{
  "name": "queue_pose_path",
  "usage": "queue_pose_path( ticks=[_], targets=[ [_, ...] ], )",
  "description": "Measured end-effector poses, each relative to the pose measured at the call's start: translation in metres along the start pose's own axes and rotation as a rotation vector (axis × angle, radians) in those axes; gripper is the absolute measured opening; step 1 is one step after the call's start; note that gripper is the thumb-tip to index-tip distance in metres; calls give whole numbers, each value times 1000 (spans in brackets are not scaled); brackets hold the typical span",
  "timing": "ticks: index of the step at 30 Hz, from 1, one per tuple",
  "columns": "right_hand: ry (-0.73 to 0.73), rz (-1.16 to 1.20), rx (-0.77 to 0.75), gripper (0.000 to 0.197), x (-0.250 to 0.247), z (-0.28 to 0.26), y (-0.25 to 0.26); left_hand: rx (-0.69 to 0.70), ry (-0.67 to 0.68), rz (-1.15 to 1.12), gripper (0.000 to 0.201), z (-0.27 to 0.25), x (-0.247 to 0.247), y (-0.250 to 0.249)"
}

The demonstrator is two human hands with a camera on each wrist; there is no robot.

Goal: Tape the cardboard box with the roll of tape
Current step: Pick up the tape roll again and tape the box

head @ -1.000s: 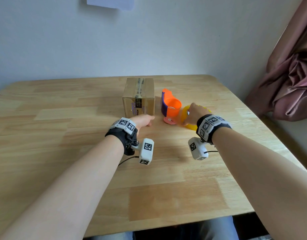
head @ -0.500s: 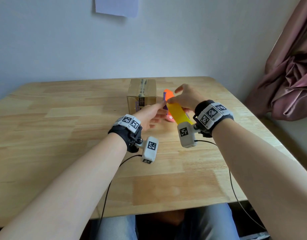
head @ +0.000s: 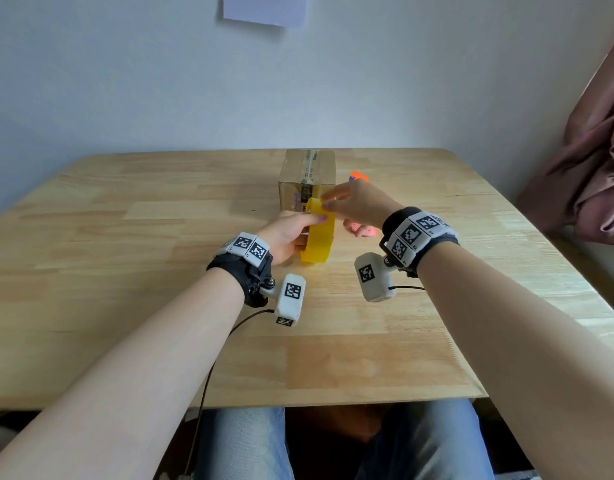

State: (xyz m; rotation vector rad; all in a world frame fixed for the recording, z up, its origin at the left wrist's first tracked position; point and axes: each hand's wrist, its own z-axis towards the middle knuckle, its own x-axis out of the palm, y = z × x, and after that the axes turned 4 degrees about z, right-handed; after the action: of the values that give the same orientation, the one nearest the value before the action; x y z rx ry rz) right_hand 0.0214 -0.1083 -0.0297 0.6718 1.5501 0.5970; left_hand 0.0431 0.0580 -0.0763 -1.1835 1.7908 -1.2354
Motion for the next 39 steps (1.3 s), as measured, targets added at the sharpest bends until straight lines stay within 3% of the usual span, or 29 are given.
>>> queue_pose_path(
  ticks=[4,11,15,21,26,31,34,37,39],
  targets=[
    [-71,-30,-106,20,-4,-1,0,1,23,16,47,2,-1,-2],
    [-57,-32,-180,8,-1,0,-1,-5,43,-28,44,6,0,-1],
    [-1,-51,-188,32,3,6,-4,-6,65,-19,45,7,-3,3],
    [176,-69,-61,72,9,7,-9,5,205,24,22,2,-11,8],
    [209,-48,-21,82,12,8,-11,1,251,48,23,-1,-17,10],
    [76,-55,-149,53,7,4,-4,24,164,30,20,0,-13,7],
    [-31,-51,-198,39,4,7,-2,44,85,53,34,5,-7,5],
    [-113,-25,-193,19,4,7,-1,86,13,91,27,10,-3,4],
    [-129,-18,-188,20,3,7,-3,108,-43,78,40,12,-4,4]
  ],
)
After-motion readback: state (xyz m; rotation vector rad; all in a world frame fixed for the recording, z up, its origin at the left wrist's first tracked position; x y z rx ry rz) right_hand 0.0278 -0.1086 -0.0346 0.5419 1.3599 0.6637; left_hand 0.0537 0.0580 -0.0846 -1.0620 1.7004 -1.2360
